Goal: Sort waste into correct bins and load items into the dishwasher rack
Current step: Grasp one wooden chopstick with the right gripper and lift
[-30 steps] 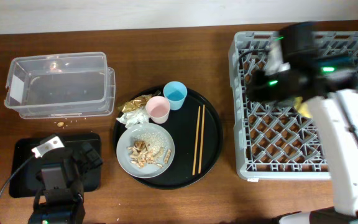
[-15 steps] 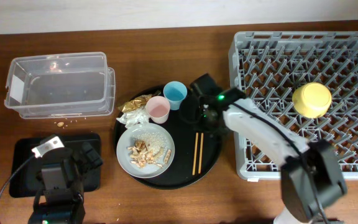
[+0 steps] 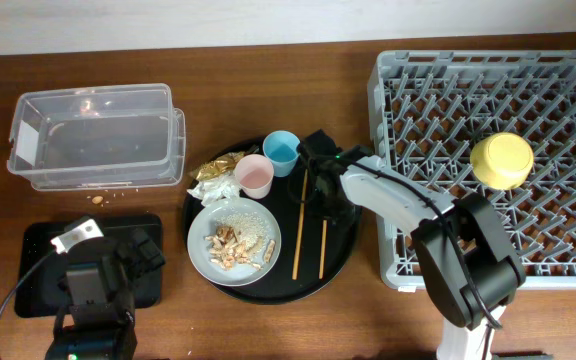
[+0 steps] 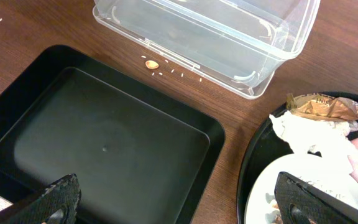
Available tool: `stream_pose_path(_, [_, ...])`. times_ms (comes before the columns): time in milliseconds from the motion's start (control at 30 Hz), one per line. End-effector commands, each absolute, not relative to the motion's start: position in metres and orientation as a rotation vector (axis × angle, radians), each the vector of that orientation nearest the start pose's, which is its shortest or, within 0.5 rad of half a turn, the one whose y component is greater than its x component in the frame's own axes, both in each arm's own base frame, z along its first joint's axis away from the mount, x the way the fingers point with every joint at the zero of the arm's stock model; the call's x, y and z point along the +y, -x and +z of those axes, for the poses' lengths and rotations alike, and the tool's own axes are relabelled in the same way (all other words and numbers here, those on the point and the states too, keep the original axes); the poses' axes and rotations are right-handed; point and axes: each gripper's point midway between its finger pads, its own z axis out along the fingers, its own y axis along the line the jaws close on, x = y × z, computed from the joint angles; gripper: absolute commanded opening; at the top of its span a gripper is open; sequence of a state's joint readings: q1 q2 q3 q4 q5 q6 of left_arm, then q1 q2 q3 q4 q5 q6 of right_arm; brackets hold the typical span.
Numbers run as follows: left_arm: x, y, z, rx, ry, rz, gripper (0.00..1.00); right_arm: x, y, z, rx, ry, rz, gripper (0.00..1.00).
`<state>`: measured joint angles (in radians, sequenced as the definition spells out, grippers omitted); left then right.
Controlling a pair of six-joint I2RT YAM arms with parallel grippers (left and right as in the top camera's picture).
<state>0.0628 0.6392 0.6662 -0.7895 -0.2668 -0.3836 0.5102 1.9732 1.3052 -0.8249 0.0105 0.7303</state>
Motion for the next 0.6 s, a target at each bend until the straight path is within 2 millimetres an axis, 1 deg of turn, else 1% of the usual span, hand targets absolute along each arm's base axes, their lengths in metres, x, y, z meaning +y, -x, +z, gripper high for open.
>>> stream_pose_path(0, [0.06, -0.223, 0.179, 2.19, 0.642, 0.149, 0.99, 0.171, -0.328, 0.004, 3.057, -0.4, 0.063, 0.36])
stream_pose_path(100, [0.06, -0.223, 0.179, 2.19, 0.642, 0.149, 0.99, 0.177, -0.323, -0.006, 3.06, -0.379, 0.103, 0.35])
stream_pose_path(200, [0.06, -0.223, 0.179, 2.19, 0.642, 0.149, 0.99, 0.179, -0.318, -0.013, 3.069, -0.377, 0.129, 0.35])
stream_pose_path(233, [0.06, -0.223, 0.179, 2.19, 0.642, 0.149, 0.99, 0.178, -0.316, -0.014, 3.073, -0.377, 0.125, 0.33])
stream_pose_path(300, [0.06, -0.223, 0.179, 2.19, 0.642, 0.149, 0.99, 0.178, -0.317, -0.014, 3.073, -0.377, 0.127, 0.22])
stream_pose_path(367, [0.06, -0.223, 0.179, 2.19, 0.642, 0.149, 0.99, 0.18, -0.319, -0.01, 3.064, -0.377, 0.145, 0.15])
stream_pose_path(400, [0.06, -0.223, 0.179, 2.19, 0.642, 0.149, 0.99, 0.182, -0.324, 0.001, 3.045, -0.373, 0.164, 0.11])
stream_pose_path(467, [0.06, -0.223, 0.179, 2.19, 0.642, 0.149, 0.99, 0.183, -0.333, 0.026, 3.013, -0.326, 0.189, 0.06])
stream_pose_path(567, [0.06, -0.223, 0.179, 2.19, 0.642, 0.149, 0.99, 0.175, -0.356, 0.084, 2.925, -0.269, 0.237, 0.05])
